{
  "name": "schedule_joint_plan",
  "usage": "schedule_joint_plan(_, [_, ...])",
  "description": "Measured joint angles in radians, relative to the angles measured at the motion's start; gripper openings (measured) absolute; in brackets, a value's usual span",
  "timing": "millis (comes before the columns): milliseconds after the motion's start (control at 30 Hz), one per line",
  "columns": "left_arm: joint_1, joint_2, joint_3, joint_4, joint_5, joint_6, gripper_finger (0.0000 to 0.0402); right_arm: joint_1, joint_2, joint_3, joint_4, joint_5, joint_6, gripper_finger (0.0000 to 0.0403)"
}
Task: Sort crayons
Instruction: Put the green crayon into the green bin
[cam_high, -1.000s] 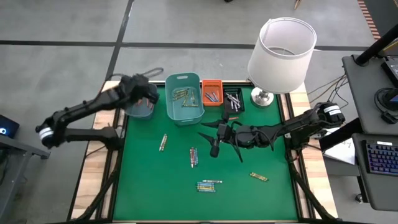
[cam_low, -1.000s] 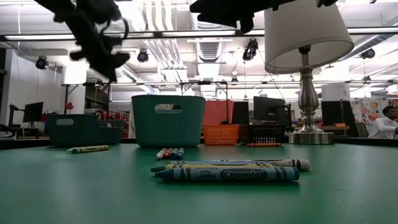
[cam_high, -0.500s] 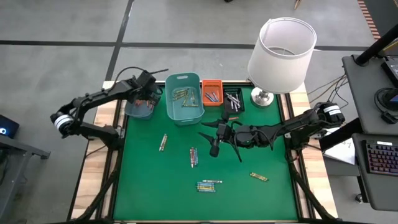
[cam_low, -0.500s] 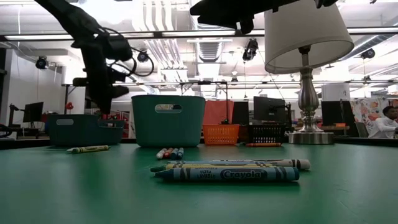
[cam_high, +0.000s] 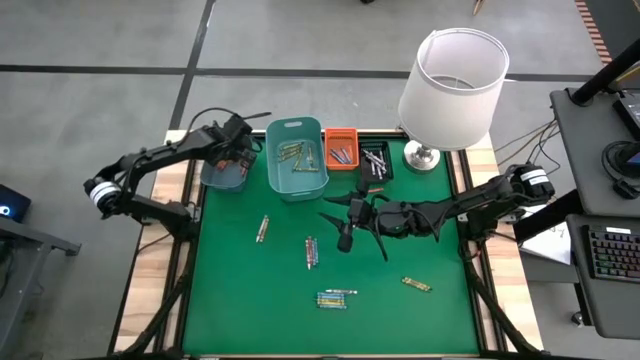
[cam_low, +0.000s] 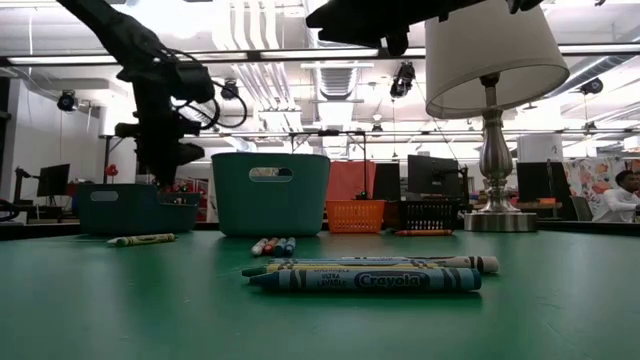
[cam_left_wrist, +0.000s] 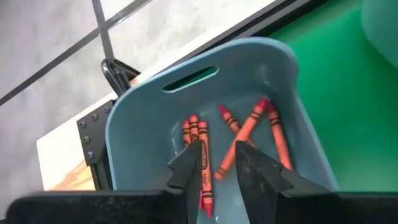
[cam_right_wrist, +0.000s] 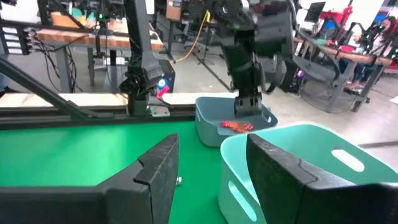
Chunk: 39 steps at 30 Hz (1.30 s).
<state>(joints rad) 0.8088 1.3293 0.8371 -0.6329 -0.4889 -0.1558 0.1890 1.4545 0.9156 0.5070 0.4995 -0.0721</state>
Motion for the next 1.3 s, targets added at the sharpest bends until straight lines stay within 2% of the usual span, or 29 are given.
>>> schedule_joint_plan(133, [-0.041,-0.055,0.000,-0.001,0.000,-0.011,0.0084,-0.003,-0.008,0.041,-0.137,0.000,0.097,0.0178])
schedule_joint_plan(433, [-0.288,-0.226,-0.002,0.018,-0.001,-0.071,0.0084,-0.013,0.009,0.280,-0.827,0.001,0.380,0.0178])
schedule_joint_plan(733, [-0.604,-0.362,-0.002,0.045,-0.162,-0.131,0.0084,-0.025,0.016,0.321,-1.117,-0.002,0.364,0.0178])
schedule_joint_plan(900, [-0.798,-0.393,-0.002,0.119,-0.248,-0.142,0.0084,-0.053,0.016,0.321,-1.231,-0.022,0.467,0.0178])
schedule_joint_plan(967, [-0.873,-0.394,-0.002,0.140,-0.297,-0.142,0.0084,-0.064,0.017,0.321,-1.293,-0.087,0.539,0.0178])
schedule_joint_plan(1133, [-1.021,-0.381,-0.002,0.160,-0.410,-0.142,0.0084,-0.066,0.020,0.318,-1.429,-0.363,0.675,0.0178])
schedule_joint_plan(1233, [-1.073,-0.364,-0.002,0.179,-0.461,-0.142,0.0084,-0.038,0.020,0.309,-1.470,-0.510,0.723,0.0178])
schedule_joint_plan(1300, [-1.089,-0.353,-0.002,0.182,-0.482,-0.142,0.0084,-0.007,0.020,0.304,-1.483,-0.567,0.738,0.0178])
